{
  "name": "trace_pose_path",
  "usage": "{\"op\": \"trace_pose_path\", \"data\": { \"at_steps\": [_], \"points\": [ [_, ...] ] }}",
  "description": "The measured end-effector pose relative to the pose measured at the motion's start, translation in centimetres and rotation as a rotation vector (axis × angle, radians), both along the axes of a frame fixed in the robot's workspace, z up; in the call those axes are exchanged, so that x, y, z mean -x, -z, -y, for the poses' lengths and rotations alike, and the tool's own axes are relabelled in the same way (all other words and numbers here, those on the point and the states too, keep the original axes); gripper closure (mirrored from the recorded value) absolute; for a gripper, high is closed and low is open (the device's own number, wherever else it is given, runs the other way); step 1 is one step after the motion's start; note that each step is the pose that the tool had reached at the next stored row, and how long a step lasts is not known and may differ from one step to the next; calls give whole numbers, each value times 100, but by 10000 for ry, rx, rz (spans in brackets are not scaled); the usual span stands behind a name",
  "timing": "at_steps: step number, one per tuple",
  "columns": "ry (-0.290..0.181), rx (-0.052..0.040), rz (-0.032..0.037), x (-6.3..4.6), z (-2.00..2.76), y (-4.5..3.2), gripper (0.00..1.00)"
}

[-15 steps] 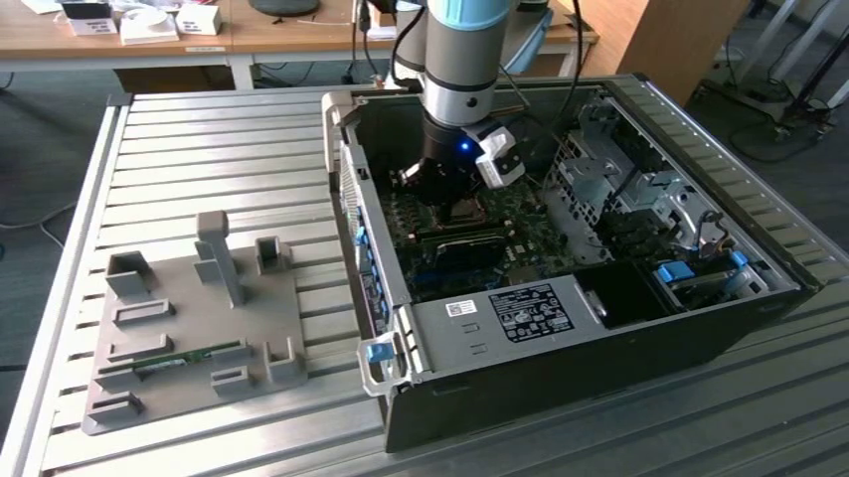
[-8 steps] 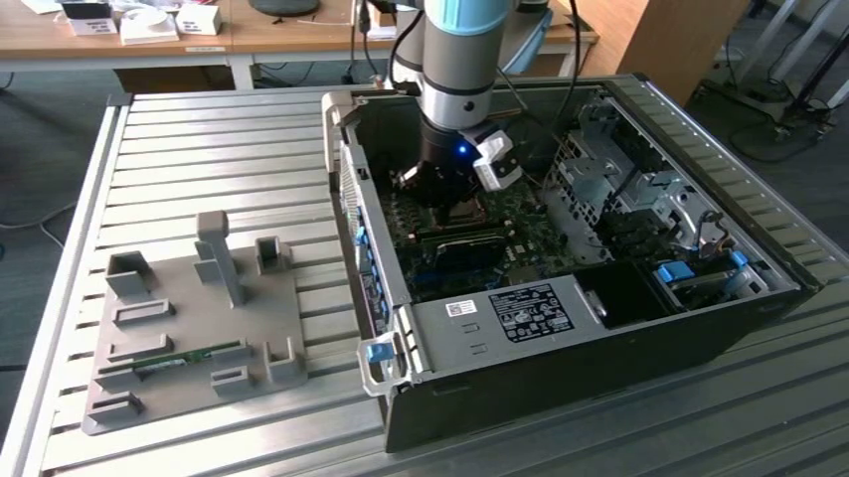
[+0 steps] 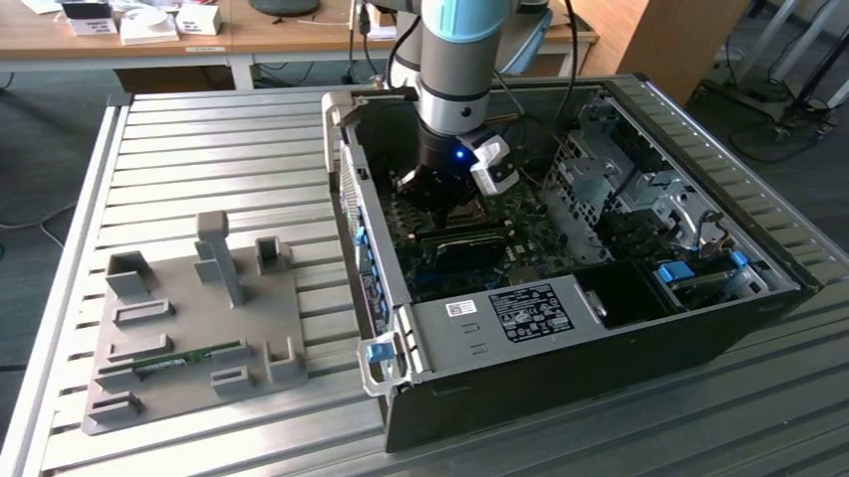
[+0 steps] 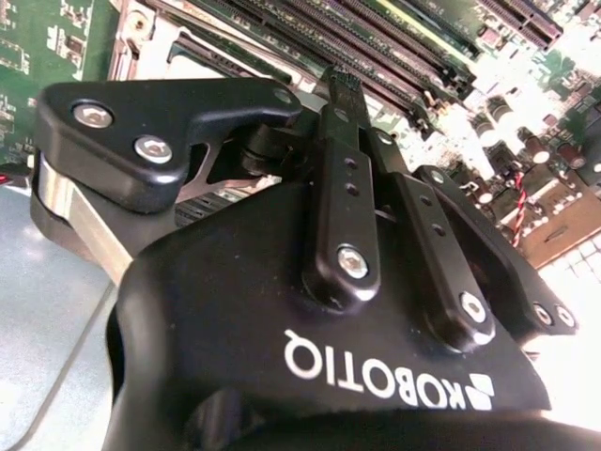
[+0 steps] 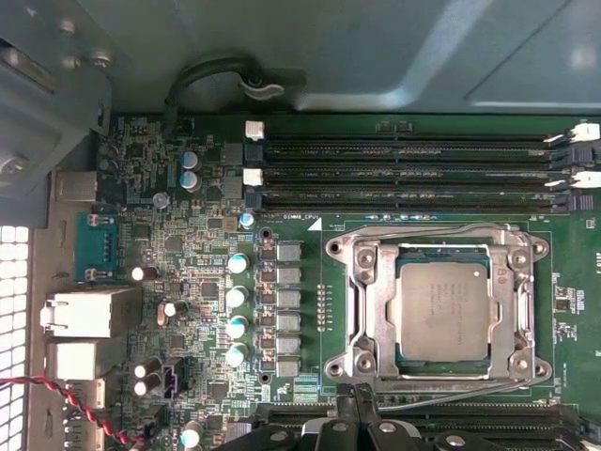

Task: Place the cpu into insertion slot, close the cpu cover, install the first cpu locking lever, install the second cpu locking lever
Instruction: 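Install the second cpu locking lever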

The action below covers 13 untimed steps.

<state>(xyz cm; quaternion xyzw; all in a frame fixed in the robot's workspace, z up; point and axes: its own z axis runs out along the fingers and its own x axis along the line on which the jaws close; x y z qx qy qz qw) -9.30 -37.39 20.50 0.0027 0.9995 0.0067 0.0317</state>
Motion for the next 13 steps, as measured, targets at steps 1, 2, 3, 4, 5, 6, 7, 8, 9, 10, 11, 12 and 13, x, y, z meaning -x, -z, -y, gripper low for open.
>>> {"op": "trace_pose_path", "data": {
  "at_steps": [1,2,3,4,5,6,7,8,9,10,11,12,13],
  "points": [
    [0,0,0,1,0,2,89],
    [0,-2,2,1,-1,5,89],
    [0,-1,1,1,-1,6,89],
    [0,-1,1,1,-1,7,89],
    [1,-2,1,1,-2,9,89],
    [1,-2,2,1,-4,10,89],
    [1,-3,3,2,-5,13,89],
    [1,-2,3,3,-7,15,89],
    [1,-3,3,4,-10,17,89],
    [1,-3,4,5,-12,20,89],
    [1,-2,4,5,-16,21,89],
    [0,-1,4,6,-20,21,89],
    [1,-2,4,6,-25,22,89]
  ]
}}
